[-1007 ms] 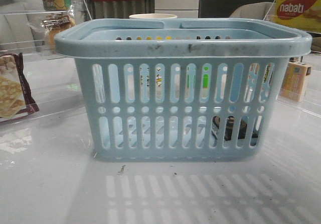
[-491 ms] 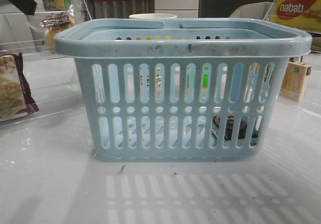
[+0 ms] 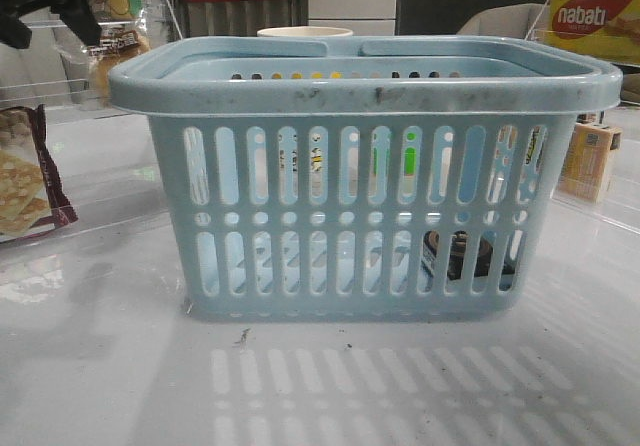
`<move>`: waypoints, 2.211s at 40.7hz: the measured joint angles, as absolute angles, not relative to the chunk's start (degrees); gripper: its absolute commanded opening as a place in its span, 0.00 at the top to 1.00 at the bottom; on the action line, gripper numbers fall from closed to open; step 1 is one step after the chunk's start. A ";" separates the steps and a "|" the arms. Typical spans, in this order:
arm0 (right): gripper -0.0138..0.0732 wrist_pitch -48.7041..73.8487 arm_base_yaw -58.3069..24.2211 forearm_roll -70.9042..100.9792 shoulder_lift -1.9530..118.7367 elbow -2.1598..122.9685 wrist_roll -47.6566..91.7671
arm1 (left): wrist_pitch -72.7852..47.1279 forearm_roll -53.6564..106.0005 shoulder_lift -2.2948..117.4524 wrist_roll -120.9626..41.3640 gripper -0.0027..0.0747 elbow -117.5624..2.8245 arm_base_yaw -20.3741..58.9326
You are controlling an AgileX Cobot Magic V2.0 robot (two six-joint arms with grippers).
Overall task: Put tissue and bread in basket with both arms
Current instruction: 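Grasp the wrapped bread pastry on the shelf with the left gripper, then carry the bread over the basket and release it inside with the left gripper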
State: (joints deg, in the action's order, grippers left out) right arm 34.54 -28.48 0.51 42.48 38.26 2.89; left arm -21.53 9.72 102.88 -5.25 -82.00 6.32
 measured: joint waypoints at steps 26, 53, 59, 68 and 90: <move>0.20 34.54 -28.48 0.51 42.48 38.26 2.89 | -11.95 10.07 115.37 -5.25 0.66 -89.09 6.08; 0.20 34.54 -28.48 0.51 42.48 38.26 2.89 | -22.34 10.11 105.57 -5.25 0.85 -89.09 6.08; 0.20 34.54 -28.48 0.51 42.48 38.26 2.79 | -25.89 10.11 100.77 -6.65 0.85 -89.09 6.50; 0.20 34.54 -28.48 0.51 42.48 38.26 2.79 | -30.94 9.93 94.62 -12.24 0.85 -89.09 10.55; 0.20 34.54 -28.48 0.51 42.48 38.26 2.79 | -36.75 9.93 91.85 -16.29 0.85 -89.09 29.53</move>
